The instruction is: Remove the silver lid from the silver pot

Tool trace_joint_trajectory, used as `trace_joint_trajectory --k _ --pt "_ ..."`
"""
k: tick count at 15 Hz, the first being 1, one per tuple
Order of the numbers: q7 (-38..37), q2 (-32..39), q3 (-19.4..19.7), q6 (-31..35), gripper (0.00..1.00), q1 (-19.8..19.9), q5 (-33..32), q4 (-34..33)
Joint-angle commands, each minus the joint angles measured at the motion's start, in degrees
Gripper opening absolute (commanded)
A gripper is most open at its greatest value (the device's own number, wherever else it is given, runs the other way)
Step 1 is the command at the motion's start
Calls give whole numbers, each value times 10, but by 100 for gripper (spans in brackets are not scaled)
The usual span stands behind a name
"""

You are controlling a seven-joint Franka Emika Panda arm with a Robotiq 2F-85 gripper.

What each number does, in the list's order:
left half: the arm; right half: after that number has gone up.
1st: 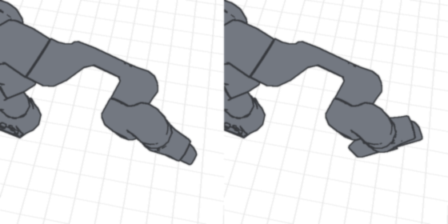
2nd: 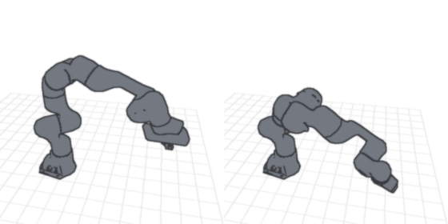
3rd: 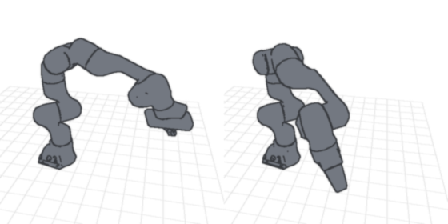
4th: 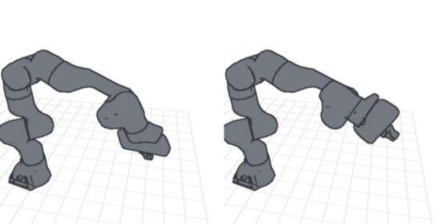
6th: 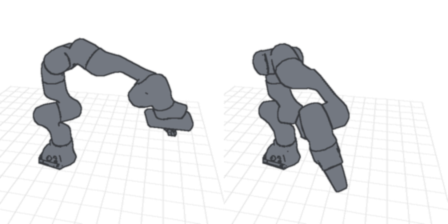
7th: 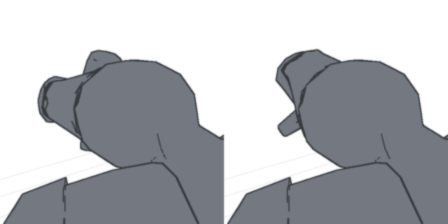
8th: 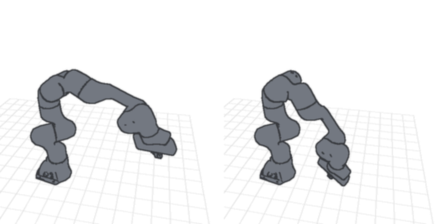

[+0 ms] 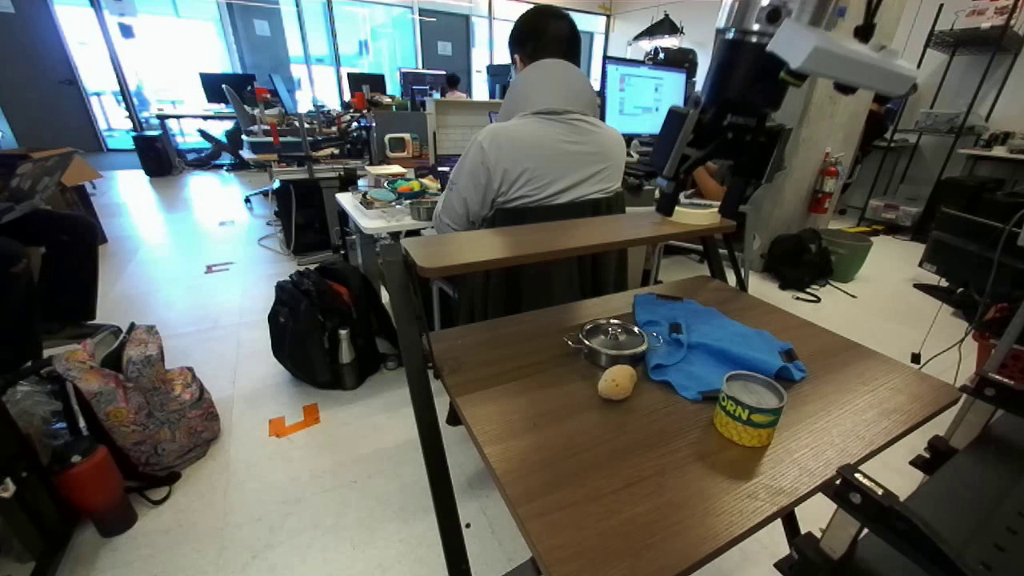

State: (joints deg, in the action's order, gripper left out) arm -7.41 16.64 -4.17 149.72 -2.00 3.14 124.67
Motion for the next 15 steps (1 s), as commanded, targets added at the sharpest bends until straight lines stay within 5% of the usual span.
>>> trace_joint_trajectory --k 1,15 --pt "-7 96 14 -16 100 -17 -17 -93" --pt "-4 280 40 -52 100 -44 -35 -258"
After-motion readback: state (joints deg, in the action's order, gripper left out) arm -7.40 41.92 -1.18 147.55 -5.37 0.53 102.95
